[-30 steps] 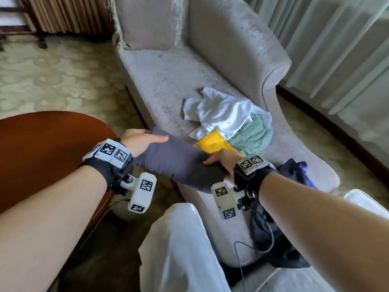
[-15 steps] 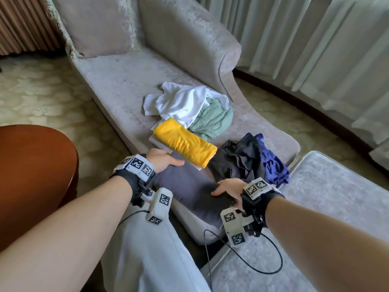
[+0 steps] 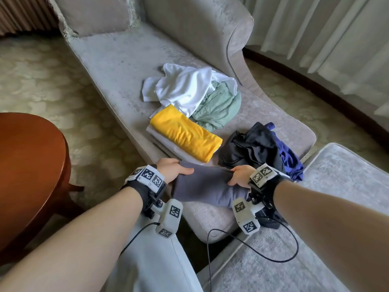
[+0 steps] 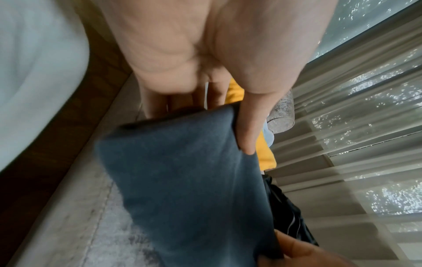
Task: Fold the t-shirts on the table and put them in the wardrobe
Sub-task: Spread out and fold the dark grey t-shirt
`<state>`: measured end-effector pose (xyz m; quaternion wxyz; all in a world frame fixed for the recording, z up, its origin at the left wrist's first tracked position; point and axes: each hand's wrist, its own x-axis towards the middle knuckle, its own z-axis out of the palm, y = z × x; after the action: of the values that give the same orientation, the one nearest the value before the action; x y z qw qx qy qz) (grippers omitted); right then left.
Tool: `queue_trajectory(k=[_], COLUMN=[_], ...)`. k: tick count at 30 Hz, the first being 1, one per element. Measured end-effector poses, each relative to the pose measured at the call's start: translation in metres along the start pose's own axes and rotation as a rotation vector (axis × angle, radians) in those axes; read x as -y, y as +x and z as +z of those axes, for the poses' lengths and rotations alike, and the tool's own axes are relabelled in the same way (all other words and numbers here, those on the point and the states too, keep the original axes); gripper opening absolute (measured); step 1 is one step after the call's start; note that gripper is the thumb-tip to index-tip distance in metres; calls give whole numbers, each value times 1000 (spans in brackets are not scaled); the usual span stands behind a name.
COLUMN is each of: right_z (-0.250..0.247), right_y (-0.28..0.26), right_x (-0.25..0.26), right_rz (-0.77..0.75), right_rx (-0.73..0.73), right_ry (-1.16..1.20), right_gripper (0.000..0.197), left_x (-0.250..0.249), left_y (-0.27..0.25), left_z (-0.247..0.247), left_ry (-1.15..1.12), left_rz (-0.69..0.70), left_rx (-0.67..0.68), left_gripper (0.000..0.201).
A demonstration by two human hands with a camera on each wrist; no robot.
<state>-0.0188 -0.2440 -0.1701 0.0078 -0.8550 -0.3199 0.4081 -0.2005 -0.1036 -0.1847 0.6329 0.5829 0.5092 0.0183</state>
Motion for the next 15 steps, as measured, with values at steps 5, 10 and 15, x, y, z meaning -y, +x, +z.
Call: queue_trajectory(k=[5, 10, 15], right_z=[-24, -15, 8], right_y=[15, 21, 32], right_x=[-25, -32, -33], right_rz=[75, 176, 277], right_rx=[-48, -86, -183], right_ry=[-63, -158, -128], right_gripper=[42, 64, 83], left_x=[5, 28, 27], left_y=[12, 39, 36], left_z=[23, 34, 40], left_ry=[-12, 4, 0], left_rz=[-20, -69, -94], left_rx=[6, -97, -150], left_gripper=[21, 80, 75])
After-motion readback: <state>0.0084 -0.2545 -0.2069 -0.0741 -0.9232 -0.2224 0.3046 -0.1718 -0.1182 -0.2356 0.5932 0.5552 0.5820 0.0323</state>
